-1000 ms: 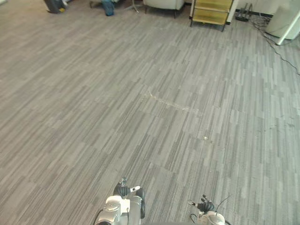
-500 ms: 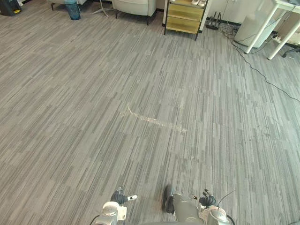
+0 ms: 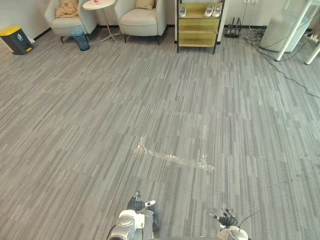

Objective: Pick up cushions and gather them together orderly.

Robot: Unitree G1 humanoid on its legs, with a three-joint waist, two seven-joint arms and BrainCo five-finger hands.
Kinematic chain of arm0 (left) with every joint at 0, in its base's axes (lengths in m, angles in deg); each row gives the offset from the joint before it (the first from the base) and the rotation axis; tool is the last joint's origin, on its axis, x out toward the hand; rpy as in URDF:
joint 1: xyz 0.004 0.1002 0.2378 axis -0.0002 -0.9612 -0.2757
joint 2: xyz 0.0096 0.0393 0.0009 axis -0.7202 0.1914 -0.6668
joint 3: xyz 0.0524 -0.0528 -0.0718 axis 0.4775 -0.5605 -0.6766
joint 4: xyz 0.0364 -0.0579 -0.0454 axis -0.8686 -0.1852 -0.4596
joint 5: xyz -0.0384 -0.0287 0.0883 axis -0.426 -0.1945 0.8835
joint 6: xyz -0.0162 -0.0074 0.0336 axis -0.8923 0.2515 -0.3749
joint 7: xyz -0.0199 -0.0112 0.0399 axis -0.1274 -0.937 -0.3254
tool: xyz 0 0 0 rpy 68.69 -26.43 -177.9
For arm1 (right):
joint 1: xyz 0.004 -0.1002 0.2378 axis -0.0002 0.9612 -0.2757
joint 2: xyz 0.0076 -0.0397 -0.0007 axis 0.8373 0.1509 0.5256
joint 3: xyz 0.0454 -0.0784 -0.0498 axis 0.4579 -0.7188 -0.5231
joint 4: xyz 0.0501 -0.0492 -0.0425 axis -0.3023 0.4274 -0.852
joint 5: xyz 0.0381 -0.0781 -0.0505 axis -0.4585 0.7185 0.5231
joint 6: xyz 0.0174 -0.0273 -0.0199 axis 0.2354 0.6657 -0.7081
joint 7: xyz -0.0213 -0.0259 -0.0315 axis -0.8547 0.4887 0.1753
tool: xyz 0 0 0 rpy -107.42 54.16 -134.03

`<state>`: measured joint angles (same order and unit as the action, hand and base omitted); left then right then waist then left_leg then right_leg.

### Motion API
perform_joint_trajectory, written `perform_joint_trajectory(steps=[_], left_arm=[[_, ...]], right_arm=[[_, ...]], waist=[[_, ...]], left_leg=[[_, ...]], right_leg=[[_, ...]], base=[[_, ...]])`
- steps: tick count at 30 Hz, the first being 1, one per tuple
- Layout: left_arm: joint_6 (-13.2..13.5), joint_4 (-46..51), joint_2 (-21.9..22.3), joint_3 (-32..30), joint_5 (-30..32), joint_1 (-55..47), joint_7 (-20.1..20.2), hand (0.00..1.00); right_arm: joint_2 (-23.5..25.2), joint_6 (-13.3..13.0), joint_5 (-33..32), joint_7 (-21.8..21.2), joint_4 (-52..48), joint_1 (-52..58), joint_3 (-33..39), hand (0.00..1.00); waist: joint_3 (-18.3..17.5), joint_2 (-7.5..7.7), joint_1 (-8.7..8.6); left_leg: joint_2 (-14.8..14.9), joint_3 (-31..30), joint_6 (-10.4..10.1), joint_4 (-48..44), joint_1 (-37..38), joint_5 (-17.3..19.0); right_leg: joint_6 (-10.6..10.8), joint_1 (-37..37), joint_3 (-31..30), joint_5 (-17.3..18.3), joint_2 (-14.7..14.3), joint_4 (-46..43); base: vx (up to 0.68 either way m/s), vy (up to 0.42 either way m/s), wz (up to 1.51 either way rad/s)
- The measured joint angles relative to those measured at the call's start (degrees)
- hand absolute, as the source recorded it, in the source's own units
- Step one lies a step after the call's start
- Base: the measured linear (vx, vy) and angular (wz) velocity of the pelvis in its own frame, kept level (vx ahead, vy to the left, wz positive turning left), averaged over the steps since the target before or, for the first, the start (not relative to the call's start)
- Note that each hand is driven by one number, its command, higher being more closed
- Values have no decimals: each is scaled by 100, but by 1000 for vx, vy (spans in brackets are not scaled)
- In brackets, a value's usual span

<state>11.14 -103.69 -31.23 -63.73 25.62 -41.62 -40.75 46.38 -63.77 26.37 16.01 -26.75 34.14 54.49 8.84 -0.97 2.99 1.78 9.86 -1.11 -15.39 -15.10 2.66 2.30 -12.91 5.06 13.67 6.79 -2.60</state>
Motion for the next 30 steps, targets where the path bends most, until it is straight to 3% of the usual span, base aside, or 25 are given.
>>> perform_joint_trajectory(steps=[2,3,4,5,6,7,8,9,10,12,13,14,15,16,18,19,20,21,22,23,25,27,28,29,30], left_arm=[[-8,-65,-99,-11,2,36,12,0],[-6,-65,-98,-12,2,33,7,0],[-10,-94,-97,-5,0,23,11,0],[-17,-183,-104,5,0,26,14,0],[-22,-233,-124,31,-1,22,14,0],[-51,-409,-262,288,0,24,15,0],[-66,-428,-291,356,0,21,15,0],[-99,-437,-323,401,0,-19,14,0],[-130,-437,-358,395,-8,-22,8,0],[-132,-435,-359,394,-9,23,7,0],[-132,-426,-349,396,-10,33,7,0],[-127,-422,-343,428,-10,-1,6,0],[-127,-420,-343,431,-10,-8,6,0],[-129,-427,-345,421,-10,-46,5,0],[-120,-462,-89,349,-6,-87,11,0],[-121,-477,-58,326,-5,-75,9,0],[-127,-501,19,198,2,-50,16,0],[-130,-426,109,-138,1,-33,18,0],[-129,-389,132,-230,-2,-43,16,0],[-116,-227,166,-355,-4,-100,16,0],[-111,-94,141,-330,-8,-109,21,0],[-85,2,143,-248,-14,-106,14,0],[-77,19,144,-220,-13,-102,18,0],[-42,74,141,-112,-11,-83,13,0],[-24,75,144,-93,-10,-79,13,0]], right_arm=[[20,11,11,2,73,38,16,0],[15,11,13,3,73,44,21,0],[-2,7,29,2,76,40,45,0],[7,0,98,-4,83,-4,44,0],[26,-10,170,-20,82,-1,39,0],[37,-3,211,-55,81,20,46,0],[23,-4,203,-69,66,44,49,0],[-24,-8,208,-69,54,50,41,0],[-62,-10,214,-97,57,1,-5,0],[-59,-20,199,-117,40,-63,-12,0],[-78,-27,203,-117,27,-127,-35,0],[-100,-26,207,-113,6,-150,-130,0],[-107,-26,204,-114,5,-128,-161,0],[-145,-25,209,-115,11,-78,-168,0],[-345,-15,212,-113,44,-115,-146,0],[-380,-14,211,-114,49,-114,-117,0],[-348,-7,204,-131,43,-109,164,0],[-316,-1,199,-113,26,-61,268,0],[-303,-1,202,-116,-7,-28,223,0],[-285,7,199,-111,-196,115,26,0],[-232,13,195,-112,-182,120,8,0],[-168,8,146,-109,-135,108,36,0],[-158,9,145,-111,-129,90,38,0],[-137,10,146,-107,-118,60,55,0],[-142,9,146,-107,-111,61,55,0]], waist=[[-44,155,4],[-50,160,21],[-80,142,19],[-74,151,14],[-68,159,10],[-65,173,-40],[-69,167,-68],[-65,115,-111],[-63,78,-117],[-36,38,-137],[-21,15,-192],[-28,70,-313],[-26,111,-321],[-16,219,-341],[-66,-197,-301],[-59,-236,-303],[-18,-337,-322],[1,-369,-326],[17,-368,-322],[87,-329,-257],[116,-290,-221],[121,-266,-106],[120,-265,-88],[132,-238,-7],[132,-237,10]], left_leg=[[-96,57,227,-380,-1,251],[-97,75,236,-435,43,346],[-75,134,229,-446,271,616],[-61,209,212,-258,654,806],[-85,213,210,-135,889,868],[-164,249,209,245,1595,936],[-170,258,209,357,1782,938],[-151,308,205,620,2130,936],[-27,385,195,837,2488,942],[100,371,157,877,2586,969],[183,357,158,939,2670,970],[224,300,97,1055,2887,1006],[193,265,20,1062,2947,1052],[158,78,-256,1059,3213,1241],[565,-176,-296,626,3180,1278],[626,-254,-297,415,3088,1278],[809,-473,-398,-468,2773,1218],[1002,-728,-538,-1864,2253,794],[1066,-770,-529,-2311,2052,548],[1352,-758,-456,-3967,1315,178],[1442,-562,-382,-4557,861,497],[1346,34,-259,-3861,301,1053],[1263,78,-258,-3522,272,1105],[857,97,-263,-2221,163,1125],[725,59,-258,-1827,133,1098]], right_leg=[[167,-21,-197,-103,155,-238],[167,27,-281,-102,149,-439],[227,297,-477,-97,139,-1270],[828,814,-600,-233,172,-2642],[1231,1123,-605,-405,227,-3445],[854,1651,-426,-86,315,-4696],[679,1750,-295,15,340,-4812],[356,1961,67,221,395,-4779],[-3,2407,707,422,331,-4078],[-94,2790,884,360,133,-3290],[-118,2997,866,115,-12,-2655],[-33,3073,676,-819,-192,-1095],[-38,3073,573,-1054,-199,-781],[-132,3033,261,-2035,-239,-648],[-323,3082,360,-1625,-532,-1186],[-343,3067,391,-1541,-561,-1240],[-464,2861,559,-1346,-642,-1313],[-535,2523,696,-1091,-734,-1302],[-569,2393,699,-1013,-763,-1272],[-729,1839,713,-748,-899,-1068],[-769,1383,705,-661,-946,-842],[-650,755,597,-646,-919,-399],[-625,689,583,-633,-893,-351],[-543,502,467,-542,-769,-261],[-524,456,421,-511,-734,-237]], base=[[495,100,11],[511,135,-9],[476,129,-33],[466,117,-40],[556,81,-31],[468,39,-9],[483,29,-5],[482,-28,-15],[559,-81,-15],[443,-117,3],[450,-186,36],[473,-211,41],[590,-294,52],[420,-243,22],[477,-283,13],[441,-286,26],[439,-324,37],[530,-379,38],[595,-351,35],[333,-158,19],[366,-153,1],[413,-147,-28],[475,-31,-35],[336,12,-25],[436,49,-37]])
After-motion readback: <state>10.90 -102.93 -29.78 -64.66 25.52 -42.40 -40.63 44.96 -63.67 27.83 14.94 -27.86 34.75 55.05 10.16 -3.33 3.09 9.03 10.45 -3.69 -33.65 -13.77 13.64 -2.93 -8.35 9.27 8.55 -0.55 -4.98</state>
